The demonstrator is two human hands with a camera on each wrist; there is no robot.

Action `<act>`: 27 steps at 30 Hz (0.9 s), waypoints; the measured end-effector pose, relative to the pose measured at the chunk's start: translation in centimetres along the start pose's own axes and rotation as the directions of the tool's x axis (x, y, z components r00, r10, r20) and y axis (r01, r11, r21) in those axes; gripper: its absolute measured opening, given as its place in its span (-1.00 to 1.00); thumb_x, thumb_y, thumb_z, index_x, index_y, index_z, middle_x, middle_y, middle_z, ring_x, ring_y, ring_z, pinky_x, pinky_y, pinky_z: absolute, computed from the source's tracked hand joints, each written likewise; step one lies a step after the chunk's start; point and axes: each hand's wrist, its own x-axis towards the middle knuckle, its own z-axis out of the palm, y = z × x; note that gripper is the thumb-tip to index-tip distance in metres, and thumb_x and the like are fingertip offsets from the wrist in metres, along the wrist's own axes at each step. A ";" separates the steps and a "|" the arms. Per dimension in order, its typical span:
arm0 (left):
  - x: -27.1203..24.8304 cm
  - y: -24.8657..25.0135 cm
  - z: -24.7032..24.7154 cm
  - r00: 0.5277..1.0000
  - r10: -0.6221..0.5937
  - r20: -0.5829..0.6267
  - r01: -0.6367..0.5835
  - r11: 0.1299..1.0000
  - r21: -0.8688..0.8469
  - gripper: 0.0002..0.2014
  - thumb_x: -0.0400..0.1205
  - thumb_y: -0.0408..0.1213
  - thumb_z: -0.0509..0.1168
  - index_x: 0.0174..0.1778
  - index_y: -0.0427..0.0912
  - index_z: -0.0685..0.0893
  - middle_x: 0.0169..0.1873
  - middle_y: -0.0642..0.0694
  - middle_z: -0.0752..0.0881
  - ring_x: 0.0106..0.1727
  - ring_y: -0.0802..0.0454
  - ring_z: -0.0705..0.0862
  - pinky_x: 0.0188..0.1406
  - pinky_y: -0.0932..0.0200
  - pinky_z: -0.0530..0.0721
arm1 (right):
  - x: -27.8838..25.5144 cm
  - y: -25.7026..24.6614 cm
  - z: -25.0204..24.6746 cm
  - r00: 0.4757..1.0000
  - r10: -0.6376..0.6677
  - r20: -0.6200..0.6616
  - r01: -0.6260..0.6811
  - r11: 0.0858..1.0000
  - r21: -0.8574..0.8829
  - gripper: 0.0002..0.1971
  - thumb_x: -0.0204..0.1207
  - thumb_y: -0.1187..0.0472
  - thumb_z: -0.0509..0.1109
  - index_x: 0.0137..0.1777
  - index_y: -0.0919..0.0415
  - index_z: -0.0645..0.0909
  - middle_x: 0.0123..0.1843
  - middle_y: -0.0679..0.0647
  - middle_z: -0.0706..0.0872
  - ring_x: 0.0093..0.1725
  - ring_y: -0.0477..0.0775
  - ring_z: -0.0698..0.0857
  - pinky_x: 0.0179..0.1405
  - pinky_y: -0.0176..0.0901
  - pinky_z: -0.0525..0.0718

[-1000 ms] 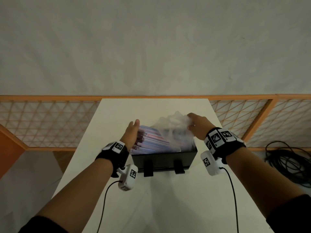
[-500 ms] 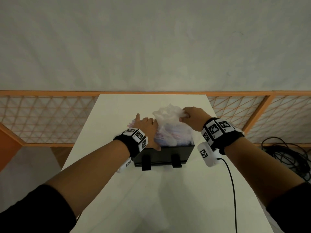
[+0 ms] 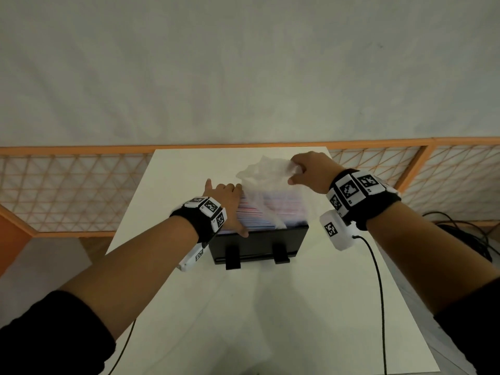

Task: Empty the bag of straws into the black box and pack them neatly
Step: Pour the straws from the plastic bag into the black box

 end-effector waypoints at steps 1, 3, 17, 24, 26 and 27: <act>0.0 -0.1 0.1 1.000 0.007 -0.007 -0.007 1.000 0.011 0.17 0.14 0.47 0.41 0.54 -0.16 0.18 0.40 -0.12 0.48 0.42 -0.17 0.45 0.54 -0.39 0.06 | -0.1 -0.1 -0.1 1.000 0.013 -0.009 -0.013 1.000 -0.003 -0.67 0.51 0.17 0.43 -0.39 0.01 0.35 -0.36 -0.07 0.40 -0.12 0.09 0.46 -0.37 -0.22 0.33; 0.0 -0.1 0.1 1.000 0.013 -0.008 -0.013 1.000 0.025 0.18 0.12 0.45 0.44 0.55 -0.13 0.18 0.40 -0.12 0.47 0.42 -0.17 0.45 0.54 -0.39 0.07 | -0.2 -0.1 0.1 0.999 0.022 -0.037 -0.021 0.999 0.025 -0.73 0.50 0.13 0.43 -0.33 0.05 0.41 -0.28 0.00 0.51 -0.07 0.17 0.53 -0.32 -0.22 0.36; -0.2 -1.8 -0.3 0.998 0.033 0.062 -0.036 0.998 0.046 0.08 0.21 0.32 0.48 0.57 -0.06 0.17 0.38 -0.09 0.47 0.37 -0.15 0.49 0.52 -0.34 0.13 | -0.1 1.2 0.8 0.994 0.105 0.019 -0.100 0.979 -0.175 -0.72 0.56 0.19 0.33 0.18 0.35 0.57 0.19 0.28 0.68 0.19 0.29 0.61 -0.10 -0.15 0.45; -0.5 -2.3 -0.2 0.998 0.029 0.057 -0.033 0.997 0.072 -0.03 0.23 0.27 0.47 0.50 -0.05 0.26 0.27 -0.08 0.51 0.28 -0.14 0.52 0.47 -0.32 0.19 | 0.2 1.7 -0.4 0.970 0.039 -0.241 -0.027 0.998 0.053 -0.81 0.63 0.25 0.21 0.08 0.34 0.60 0.11 0.31 0.70 0.08 0.29 0.66 -0.14 -0.20 0.37; -0.5 -2.2 -0.2 0.997 0.040 0.066 -0.046 0.996 0.082 -0.06 0.25 0.26 0.47 0.49 -0.04 0.28 0.24 -0.08 0.52 0.26 -0.14 0.52 0.46 -0.32 0.20 | 0.3 1.4 -0.5 0.976 0.016 -0.216 -0.009 0.999 0.034 -0.80 0.64 0.23 0.21 0.08 0.33 0.60 0.13 0.31 0.69 0.11 0.29 0.64 -0.12 -0.21 0.35; -0.4 -2.0 -0.2 0.996 0.052 0.071 -0.058 0.994 0.094 -0.06 0.25 0.26 0.46 0.49 -0.03 0.28 0.24 -0.08 0.52 0.27 -0.14 0.52 0.46 -0.32 0.18 | 0.3 1.4 -0.4 0.981 0.009 -0.195 -0.006 1.000 0.016 -0.81 0.64 0.21 0.22 0.03 0.31 0.59 0.12 0.30 0.68 0.11 0.28 0.63 -0.11 -0.21 0.34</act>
